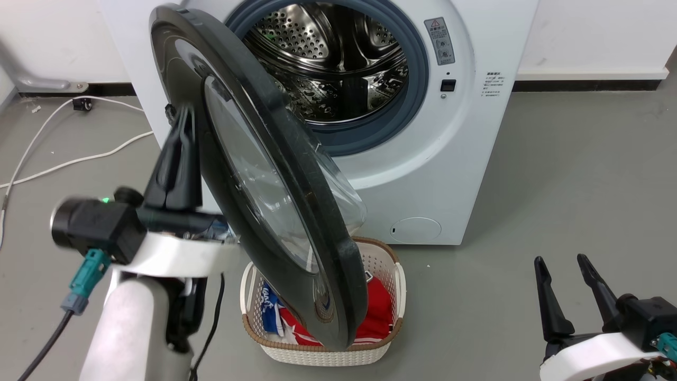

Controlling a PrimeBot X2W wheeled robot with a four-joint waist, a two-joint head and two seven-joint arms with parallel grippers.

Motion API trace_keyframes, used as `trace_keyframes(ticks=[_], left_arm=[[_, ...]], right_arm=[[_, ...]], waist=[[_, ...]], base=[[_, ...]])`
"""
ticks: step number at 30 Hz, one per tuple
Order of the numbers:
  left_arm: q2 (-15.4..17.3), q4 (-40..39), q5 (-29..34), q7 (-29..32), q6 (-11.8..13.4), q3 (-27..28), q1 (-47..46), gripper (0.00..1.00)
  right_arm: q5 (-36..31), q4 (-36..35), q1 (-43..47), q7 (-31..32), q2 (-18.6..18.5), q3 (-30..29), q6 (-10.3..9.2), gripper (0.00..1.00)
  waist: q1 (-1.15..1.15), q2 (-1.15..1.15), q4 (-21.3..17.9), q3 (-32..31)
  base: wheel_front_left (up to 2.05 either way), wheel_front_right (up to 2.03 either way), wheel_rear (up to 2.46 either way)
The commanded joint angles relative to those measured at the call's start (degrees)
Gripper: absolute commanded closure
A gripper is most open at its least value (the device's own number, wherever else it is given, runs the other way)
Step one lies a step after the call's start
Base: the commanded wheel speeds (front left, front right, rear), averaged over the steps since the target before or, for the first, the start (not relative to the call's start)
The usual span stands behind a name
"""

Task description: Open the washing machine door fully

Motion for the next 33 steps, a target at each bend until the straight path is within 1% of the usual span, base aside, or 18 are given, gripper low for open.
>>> trace_keyframes(ticks=[1,6,10,13,16,21,27,29,30,33], left_arm=[[-0.41,-1.35,0.28,0.21,0.25,-0.39,-1.36,1.00],[-2.07,-7.34,0.64,1.45,0.17,-3.07,-5.36,1.00],[-3.34,-11.57,0.59,3.29,-0.20,-6.39,-7.35,1.00],[-4.05,-13.96,0.23,5.56,-0.84,-10.09,-6.99,1.00],[-4.44,-14.71,-0.30,7.93,-1.38,-13.89,-5.07,1.00],[-4.98,-13.71,-1.92,11.44,-2.21,-20.26,-1.21,1.00],[-5.09,-10.12,-4.29,15.52,-3.37,-28.72,4.00,1.00],[-4.89,-8.29,-4.66,16.46,-3.59,-30.92,5.59,1.00],[-4.40,-4.97,-5.19,17.64,-3.75,-33.69,7.76,1.00],[-3.70,-1.49,-5.42,18.38,-3.73,-35.05,9.42,1.00]], right_arm=[[0.08,0.24,-0.54,-0.18,0.17,0.05,0.01,0.00],[0.45,0.70,-0.38,-0.65,0.17,0.16,0.00,0.00],[0.59,1.02,-0.15,-0.81,0.17,0.17,0.00,0.00],[0.65,1.12,0.09,-0.90,0.17,0.10,0.01,0.00],[0.39,1.05,0.44,-0.89,0.16,-0.36,0.01,0.00],[0.25,1.12,0.87,-0.92,0.16,-0.69,0.01,0.00],[0.12,0.91,1.05,-0.83,0.16,-0.89,0.01,0.00],[0.06,0.90,1.00,-0.75,0.16,-0.87,0.01,0.00],[-0.01,0.97,0.78,-0.60,0.16,-0.68,0.01,0.00],[-0.10,1.01,0.51,-0.34,0.16,-0.61,0.00,0.00]], waist=[[0.00,0.00,0.01,-0.04],[0.00,0.00,0.03,-0.30],[0.00,0.00,-0.13,-0.52],[0.00,0.00,-0.26,-0.59],[0.00,0.00,-0.15,-0.54],[0.00,0.00,0.02,-0.43],[0.00,0.00,0.18,-0.19],[0.00,0.00,0.19,-0.12],[0.00,0.00,0.09,-0.06],[0.00,0.00,-0.07,-0.01]], base=[[0.00,0.00,0.00],[0.00,0.00,0.00],[0.00,0.00,0.00],[0.00,0.00,0.00],[0.00,0.00,0.00],[0.00,0.00,0.00],[0.00,0.00,0.00],[0.00,0.00,0.00],[0.00,0.00,0.00],[0.00,0.00,0.00]])
